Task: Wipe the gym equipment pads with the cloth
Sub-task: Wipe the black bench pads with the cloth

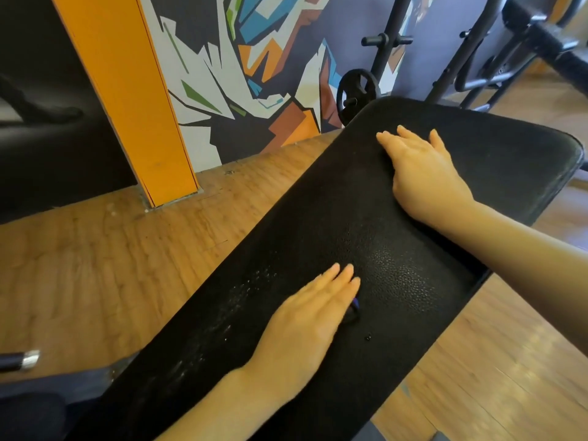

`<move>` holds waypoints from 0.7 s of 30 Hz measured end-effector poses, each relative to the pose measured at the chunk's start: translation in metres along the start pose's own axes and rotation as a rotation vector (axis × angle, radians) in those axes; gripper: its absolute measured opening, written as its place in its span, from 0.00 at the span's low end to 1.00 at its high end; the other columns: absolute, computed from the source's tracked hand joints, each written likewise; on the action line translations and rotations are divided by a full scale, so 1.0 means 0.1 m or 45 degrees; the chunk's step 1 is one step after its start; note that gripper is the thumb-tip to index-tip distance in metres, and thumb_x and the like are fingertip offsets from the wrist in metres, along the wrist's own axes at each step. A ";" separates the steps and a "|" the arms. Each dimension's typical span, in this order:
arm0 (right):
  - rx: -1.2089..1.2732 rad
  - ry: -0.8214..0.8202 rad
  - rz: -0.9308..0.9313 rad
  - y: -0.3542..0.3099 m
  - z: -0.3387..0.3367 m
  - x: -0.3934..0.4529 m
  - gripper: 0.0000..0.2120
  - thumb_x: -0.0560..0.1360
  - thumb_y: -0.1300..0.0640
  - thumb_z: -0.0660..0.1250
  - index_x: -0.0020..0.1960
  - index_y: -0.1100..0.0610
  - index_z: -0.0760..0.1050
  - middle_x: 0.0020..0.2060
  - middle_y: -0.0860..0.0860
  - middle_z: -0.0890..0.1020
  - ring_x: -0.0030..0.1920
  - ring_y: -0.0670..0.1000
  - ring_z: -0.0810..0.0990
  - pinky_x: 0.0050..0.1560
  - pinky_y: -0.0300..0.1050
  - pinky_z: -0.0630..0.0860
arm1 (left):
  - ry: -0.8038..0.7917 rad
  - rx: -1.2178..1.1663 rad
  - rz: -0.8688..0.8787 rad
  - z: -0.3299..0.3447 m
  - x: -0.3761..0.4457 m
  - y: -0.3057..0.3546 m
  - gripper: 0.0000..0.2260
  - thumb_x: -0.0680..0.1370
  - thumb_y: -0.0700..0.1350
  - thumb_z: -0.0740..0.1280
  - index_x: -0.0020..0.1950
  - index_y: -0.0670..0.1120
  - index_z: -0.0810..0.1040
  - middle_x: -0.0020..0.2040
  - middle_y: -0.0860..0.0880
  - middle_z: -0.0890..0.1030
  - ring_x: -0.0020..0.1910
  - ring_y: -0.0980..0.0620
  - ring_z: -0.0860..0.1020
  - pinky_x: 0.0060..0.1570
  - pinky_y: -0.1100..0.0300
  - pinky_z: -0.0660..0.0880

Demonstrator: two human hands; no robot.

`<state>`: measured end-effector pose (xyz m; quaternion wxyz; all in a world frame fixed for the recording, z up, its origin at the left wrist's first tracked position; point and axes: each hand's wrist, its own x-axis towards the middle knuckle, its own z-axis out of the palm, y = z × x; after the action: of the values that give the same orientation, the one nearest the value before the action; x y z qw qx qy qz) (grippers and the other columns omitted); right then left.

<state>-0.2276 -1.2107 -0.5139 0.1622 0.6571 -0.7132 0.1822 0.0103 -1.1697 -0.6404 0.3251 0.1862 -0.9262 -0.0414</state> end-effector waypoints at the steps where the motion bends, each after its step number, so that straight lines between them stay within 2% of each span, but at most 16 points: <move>1: -0.009 -0.006 -0.004 -0.01 0.01 0.00 0.28 0.77 0.69 0.57 0.76 0.61 0.58 0.73 0.58 0.65 0.76 0.56 0.55 0.74 0.62 0.45 | 0.009 -0.005 0.001 0.03 0.15 -0.04 0.25 0.76 0.37 0.62 0.73 0.43 0.64 0.72 0.44 0.71 0.72 0.47 0.67 0.65 0.49 0.72; 4: -0.036 -0.027 0.003 -0.01 0.01 0.01 0.29 0.76 0.69 0.59 0.76 0.60 0.57 0.73 0.57 0.65 0.76 0.55 0.54 0.74 0.60 0.44 | 0.037 0.017 -0.075 0.14 0.98 -0.16 0.23 0.76 0.34 0.66 0.71 0.39 0.70 0.71 0.41 0.71 0.71 0.44 0.68 0.66 0.45 0.71; 7: 0.000 -0.016 0.016 0.01 -0.03 0.03 0.31 0.76 0.70 0.60 0.76 0.59 0.57 0.74 0.57 0.64 0.77 0.54 0.53 0.75 0.56 0.44 | 0.040 0.016 -0.247 0.11 1.53 -0.22 0.21 0.81 0.38 0.61 0.75 0.42 0.65 0.76 0.45 0.65 0.76 0.48 0.61 0.70 0.50 0.66; 9: 0.028 -0.009 0.038 0.00 -0.07 0.02 0.30 0.76 0.71 0.59 0.76 0.59 0.57 0.74 0.57 0.63 0.77 0.54 0.54 0.75 0.54 0.45 | 0.001 0.049 -0.244 0.09 1.35 -0.17 0.22 0.81 0.38 0.60 0.75 0.44 0.64 0.77 0.46 0.63 0.76 0.49 0.59 0.71 0.50 0.64; 12: 0.051 0.009 0.034 0.00 -0.07 0.00 0.29 0.76 0.71 0.56 0.76 0.59 0.58 0.74 0.58 0.64 0.76 0.55 0.55 0.76 0.56 0.46 | -0.035 0.024 -0.060 -0.04 0.46 -0.01 0.22 0.77 0.38 0.59 0.72 0.45 0.69 0.72 0.45 0.71 0.72 0.46 0.68 0.64 0.47 0.73; 15: 0.027 -0.001 0.016 -0.01 -0.03 0.00 0.29 0.76 0.71 0.55 0.76 0.59 0.58 0.73 0.57 0.65 0.76 0.55 0.54 0.75 0.59 0.44 | -0.083 0.070 0.045 -0.11 -0.24 -0.08 0.26 0.76 0.43 0.56 0.75 0.51 0.61 0.74 0.52 0.66 0.75 0.53 0.62 0.67 0.53 0.70; 18: -0.011 -0.039 0.004 -0.03 -0.01 0.00 0.29 0.76 0.70 0.56 0.76 0.59 0.58 0.73 0.56 0.65 0.77 0.54 0.54 0.74 0.61 0.43 | -0.065 0.038 0.086 -0.04 0.03 -0.12 0.23 0.79 0.40 0.58 0.75 0.47 0.64 0.75 0.49 0.66 0.76 0.48 0.61 0.71 0.51 0.64; 21: -0.055 -0.057 0.012 -0.02 -0.03 0.00 0.29 0.77 0.69 0.57 0.76 0.58 0.57 0.73 0.56 0.65 0.77 0.54 0.54 0.74 0.60 0.43 | 0.004 0.066 0.018 0.13 0.77 -0.09 0.22 0.76 0.34 0.66 0.71 0.40 0.70 0.71 0.42 0.71 0.72 0.40 0.67 0.68 0.44 0.68</move>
<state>-0.2255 -1.2099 -0.5115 0.1594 0.6539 -0.7236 0.1529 -0.0505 -1.2074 -0.6075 0.3218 0.1882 -0.9278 -0.0149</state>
